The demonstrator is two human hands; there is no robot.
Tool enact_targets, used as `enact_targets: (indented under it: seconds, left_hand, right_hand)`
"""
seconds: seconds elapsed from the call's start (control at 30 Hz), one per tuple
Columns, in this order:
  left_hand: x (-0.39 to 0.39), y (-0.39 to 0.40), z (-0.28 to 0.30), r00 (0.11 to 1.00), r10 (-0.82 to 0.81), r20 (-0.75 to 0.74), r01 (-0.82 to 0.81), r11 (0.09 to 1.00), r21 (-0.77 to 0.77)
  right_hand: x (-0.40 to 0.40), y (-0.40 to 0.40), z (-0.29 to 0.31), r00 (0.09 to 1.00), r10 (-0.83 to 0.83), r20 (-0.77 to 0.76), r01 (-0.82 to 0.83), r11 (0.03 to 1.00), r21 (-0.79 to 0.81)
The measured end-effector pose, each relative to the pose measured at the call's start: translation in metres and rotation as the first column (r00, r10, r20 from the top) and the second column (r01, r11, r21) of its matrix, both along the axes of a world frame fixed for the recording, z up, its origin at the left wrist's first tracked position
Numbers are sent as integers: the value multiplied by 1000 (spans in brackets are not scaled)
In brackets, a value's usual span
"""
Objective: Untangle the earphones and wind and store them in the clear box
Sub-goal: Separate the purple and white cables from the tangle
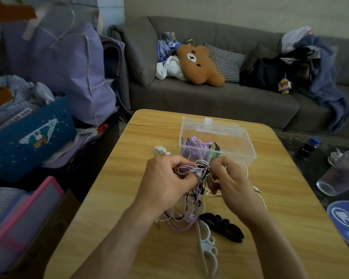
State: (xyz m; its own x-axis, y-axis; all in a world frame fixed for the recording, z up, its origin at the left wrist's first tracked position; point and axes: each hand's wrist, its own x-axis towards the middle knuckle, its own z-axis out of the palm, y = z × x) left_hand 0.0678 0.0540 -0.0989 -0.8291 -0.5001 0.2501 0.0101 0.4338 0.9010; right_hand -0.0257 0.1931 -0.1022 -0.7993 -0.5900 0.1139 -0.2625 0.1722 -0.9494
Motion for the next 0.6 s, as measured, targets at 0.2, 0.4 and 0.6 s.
enact_targets:
  seconds: [0.2,0.4,0.6]
  left_hand:
    - [-1,-9,-3,993,-111,30,104,981,163]
    - [-2,-8,-4,993,-112,39,102,973,207]
    - [-2,-5,-2,978,-207,28,197,958,207]
  right_hand:
    - [-10,10,0,998,25,64,-27,999,27]
    - [-11,18,1,985,91,150,-90,996,-10]
    - [-7,22,5,988,67,138,-52,992,-113]
